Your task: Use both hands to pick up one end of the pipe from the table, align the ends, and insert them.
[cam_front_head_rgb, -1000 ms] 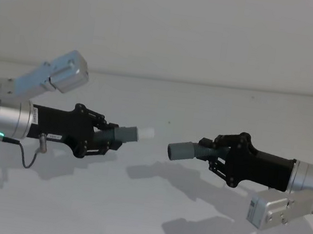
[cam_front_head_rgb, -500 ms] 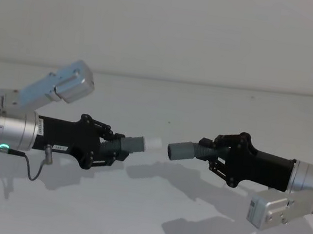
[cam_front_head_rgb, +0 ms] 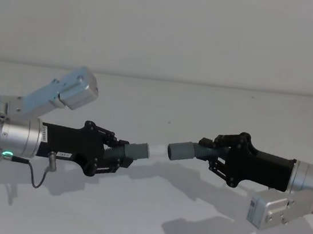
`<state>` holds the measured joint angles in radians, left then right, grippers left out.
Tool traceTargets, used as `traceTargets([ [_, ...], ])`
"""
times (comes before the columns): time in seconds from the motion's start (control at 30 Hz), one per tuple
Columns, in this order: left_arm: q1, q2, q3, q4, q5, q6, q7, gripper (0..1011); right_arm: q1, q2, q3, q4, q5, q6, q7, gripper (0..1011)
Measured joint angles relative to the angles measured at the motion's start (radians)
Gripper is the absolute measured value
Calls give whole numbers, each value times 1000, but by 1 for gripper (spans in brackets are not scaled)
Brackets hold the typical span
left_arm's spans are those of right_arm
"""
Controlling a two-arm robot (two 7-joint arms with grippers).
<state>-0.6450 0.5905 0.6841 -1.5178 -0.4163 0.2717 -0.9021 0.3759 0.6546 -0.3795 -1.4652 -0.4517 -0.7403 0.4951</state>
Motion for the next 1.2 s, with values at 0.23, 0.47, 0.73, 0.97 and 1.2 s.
traceTargets([
  [0.23, -1, -3, 8, 2, -6, 2, 5, 341, 0, 0, 0, 0, 0, 0, 0, 210],
  [0.47, -8, -11, 18, 13, -9, 2, 7, 342, 0, 0, 0, 0, 0, 0, 0, 210],
  [0.73, -17, -18, 30, 25, -12, 0, 7, 341, 0, 0, 0, 0, 0, 1, 0, 210],
  [0.97, -26, -26, 39, 35, -15, -1, 7, 341, 0, 0, 0, 0, 0, 1, 0, 210],
  [1.2, -30, -33, 47, 41, -20, -1, 13, 341, 0, 0, 0, 0, 0, 1, 0, 210],
])
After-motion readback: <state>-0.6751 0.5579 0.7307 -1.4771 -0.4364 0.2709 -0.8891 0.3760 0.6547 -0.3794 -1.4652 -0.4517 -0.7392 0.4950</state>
